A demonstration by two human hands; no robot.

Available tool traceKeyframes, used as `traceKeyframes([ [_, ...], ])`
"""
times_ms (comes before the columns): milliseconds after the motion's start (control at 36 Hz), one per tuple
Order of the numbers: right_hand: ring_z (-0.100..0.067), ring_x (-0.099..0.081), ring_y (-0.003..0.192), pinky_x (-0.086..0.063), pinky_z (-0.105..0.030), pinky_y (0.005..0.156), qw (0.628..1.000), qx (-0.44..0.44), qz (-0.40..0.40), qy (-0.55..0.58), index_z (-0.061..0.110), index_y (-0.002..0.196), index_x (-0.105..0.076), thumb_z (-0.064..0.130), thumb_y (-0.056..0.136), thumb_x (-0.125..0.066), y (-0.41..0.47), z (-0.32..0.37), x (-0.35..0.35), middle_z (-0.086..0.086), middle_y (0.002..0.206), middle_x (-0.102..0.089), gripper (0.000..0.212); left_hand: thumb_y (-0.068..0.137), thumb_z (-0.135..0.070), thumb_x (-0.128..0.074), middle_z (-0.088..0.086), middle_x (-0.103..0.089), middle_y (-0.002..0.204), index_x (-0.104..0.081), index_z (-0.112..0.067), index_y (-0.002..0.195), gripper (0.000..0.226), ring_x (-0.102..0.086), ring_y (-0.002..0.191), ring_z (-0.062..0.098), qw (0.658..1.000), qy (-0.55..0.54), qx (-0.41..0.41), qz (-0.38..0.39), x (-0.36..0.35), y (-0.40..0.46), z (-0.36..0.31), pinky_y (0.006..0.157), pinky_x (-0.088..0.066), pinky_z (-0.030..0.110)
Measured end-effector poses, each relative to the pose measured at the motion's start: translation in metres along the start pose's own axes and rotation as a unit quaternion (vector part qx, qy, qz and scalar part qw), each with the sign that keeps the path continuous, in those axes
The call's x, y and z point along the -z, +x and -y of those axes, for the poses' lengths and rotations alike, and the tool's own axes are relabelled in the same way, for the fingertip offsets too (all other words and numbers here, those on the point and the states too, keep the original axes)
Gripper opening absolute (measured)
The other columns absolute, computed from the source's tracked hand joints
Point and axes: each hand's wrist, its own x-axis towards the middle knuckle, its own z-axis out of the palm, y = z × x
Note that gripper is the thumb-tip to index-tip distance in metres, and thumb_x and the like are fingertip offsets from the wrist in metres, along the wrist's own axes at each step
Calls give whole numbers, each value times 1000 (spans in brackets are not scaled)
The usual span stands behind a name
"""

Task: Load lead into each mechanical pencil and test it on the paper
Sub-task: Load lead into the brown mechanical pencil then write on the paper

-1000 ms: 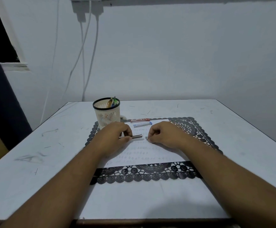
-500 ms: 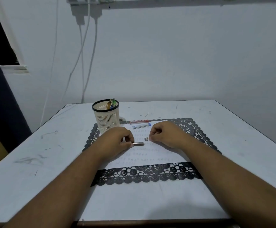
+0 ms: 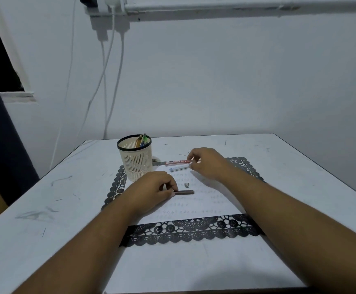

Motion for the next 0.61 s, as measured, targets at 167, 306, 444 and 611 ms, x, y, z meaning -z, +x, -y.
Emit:
traceKeyframes([
  [167, -19, -53, 117, -51, -41, 98, 989, -5, 53, -138, 32, 122, -70, 26, 94, -61, 24, -1, -11, 4, 124, -60, 30, 94, -28, -73, -16, -63, 98, -72, -32, 103, 10, -53, 93, -1, 999, 43, -16, -4, -4, 1, -6, 84, -50, 28],
  [306, -16, -56, 105, -54, -40, 90, 989, -4, 50, -136, 28, 101, -71, 20, 94, -63, 29, -2, -12, 6, 109, -62, 13, 93, -34, -73, -20, -61, 101, -70, -36, 103, 11, -52, 98, -1, 1000, 17, -2, -25, -1, -3, -2, 86, -50, 30],
  [444, -15, -60, 95, -57, -43, 86, 992, 6, 60, -108, 27, 91, -66, 23, 89, -71, 29, -3, -11, 8, 101, -62, 7, 93, -34, -72, -19, -61, 102, -68, -37, 101, 9, -50, 99, -1, 999, 1, 10, -47, 0, -6, 0, 87, -50, 30],
  [611, -16, -62, 82, -53, -39, 76, 999, 23, 14, -33, 26, 89, -66, 22, 92, -68, 16, 5, -7, 10, 87, -66, 5, 95, -36, -68, -23, -57, 101, -65, -39, 101, 7, -49, 99, -3, 994, 49, -22, -91, 2, -2, 1, 76, -41, 23],
])
